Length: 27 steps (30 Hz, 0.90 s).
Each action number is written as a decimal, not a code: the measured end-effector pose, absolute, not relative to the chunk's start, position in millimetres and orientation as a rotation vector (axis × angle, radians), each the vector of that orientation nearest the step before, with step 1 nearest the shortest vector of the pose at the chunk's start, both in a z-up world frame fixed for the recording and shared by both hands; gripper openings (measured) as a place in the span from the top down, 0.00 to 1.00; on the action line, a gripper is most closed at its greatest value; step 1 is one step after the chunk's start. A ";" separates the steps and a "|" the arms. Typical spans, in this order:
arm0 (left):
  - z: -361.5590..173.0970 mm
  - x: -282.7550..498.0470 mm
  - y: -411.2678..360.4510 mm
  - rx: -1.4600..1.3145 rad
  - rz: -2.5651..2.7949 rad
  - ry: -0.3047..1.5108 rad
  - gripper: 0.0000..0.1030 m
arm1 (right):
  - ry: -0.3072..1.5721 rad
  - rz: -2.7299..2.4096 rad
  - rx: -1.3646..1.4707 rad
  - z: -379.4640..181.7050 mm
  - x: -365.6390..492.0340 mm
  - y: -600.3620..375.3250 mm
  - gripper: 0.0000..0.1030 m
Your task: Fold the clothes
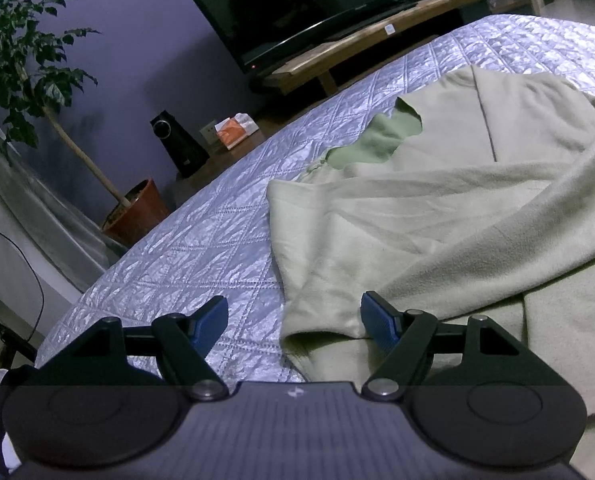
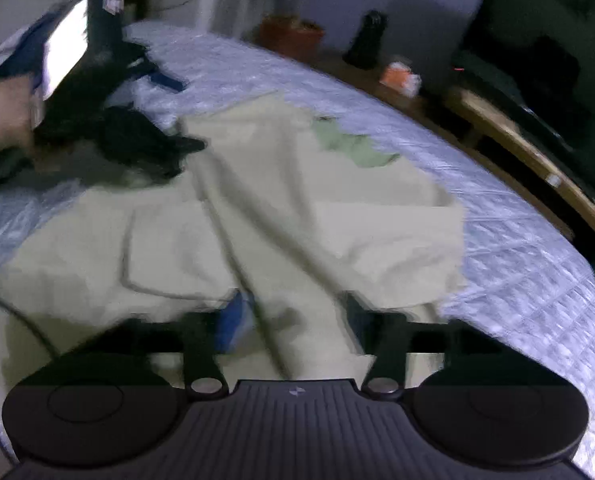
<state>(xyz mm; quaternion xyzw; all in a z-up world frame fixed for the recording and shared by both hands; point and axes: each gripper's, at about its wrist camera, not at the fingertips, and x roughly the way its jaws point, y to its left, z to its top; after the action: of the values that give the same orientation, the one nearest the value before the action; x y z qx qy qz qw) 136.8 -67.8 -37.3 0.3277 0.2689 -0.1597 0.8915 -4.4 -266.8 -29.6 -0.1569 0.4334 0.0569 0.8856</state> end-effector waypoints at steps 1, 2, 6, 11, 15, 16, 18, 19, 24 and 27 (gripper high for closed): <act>-37.3 136.5 -67.7 0.681 -0.331 0.558 0.32 | 0.921 0.129 -0.353 -35.3 -3.0 -264.0 0.37; -37.3 136.4 -67.4 0.680 -0.332 0.558 0.32 | 0.943 0.122 -0.352 -41.0 -1.6 -266.4 0.45; -37.0 136.3 -66.7 0.679 -0.333 0.558 0.32 | 0.985 0.094 -0.170 -52.5 1.9 -294.2 0.83; -37.2 136.5 -67.3 0.679 -0.330 0.556 0.31 | 1.013 0.205 -0.219 -45.4 -9.6 -275.9 0.98; -37.8 136.7 -69.0 0.688 -0.328 0.553 0.31 | 1.029 0.306 -0.241 -39.2 -20.3 -267.7 0.96; -37.9 136.7 -69.3 0.689 -0.327 0.552 0.31 | 1.017 0.305 -0.235 -36.1 -21.1 -268.8 0.94; -38.0 136.7 -69.7 0.691 -0.326 0.551 0.31 | 0.944 0.220 -0.223 -29.3 -16.6 -276.9 0.81; -38.1 136.7 -69.8 0.691 -0.326 0.551 0.31 | 0.923 0.186 -0.228 -29.1 -13.8 -279.8 0.77; -37.9 137.6 -69.4 0.689 -0.326 0.551 0.30 | 0.944 0.157 -0.306 -52.9 -4.4 -280.0 0.58; -38.4 136.6 -70.5 0.697 -0.324 0.546 0.30 | 0.920 0.121 -0.279 -55.6 1.9 -282.0 0.61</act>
<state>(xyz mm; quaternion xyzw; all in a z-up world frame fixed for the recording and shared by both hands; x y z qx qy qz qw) 136.6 -70.5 -38.4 0.3357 0.2632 -0.1560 0.8909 1.9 -282.0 -55.6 -0.1340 0.4422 0.0583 0.8849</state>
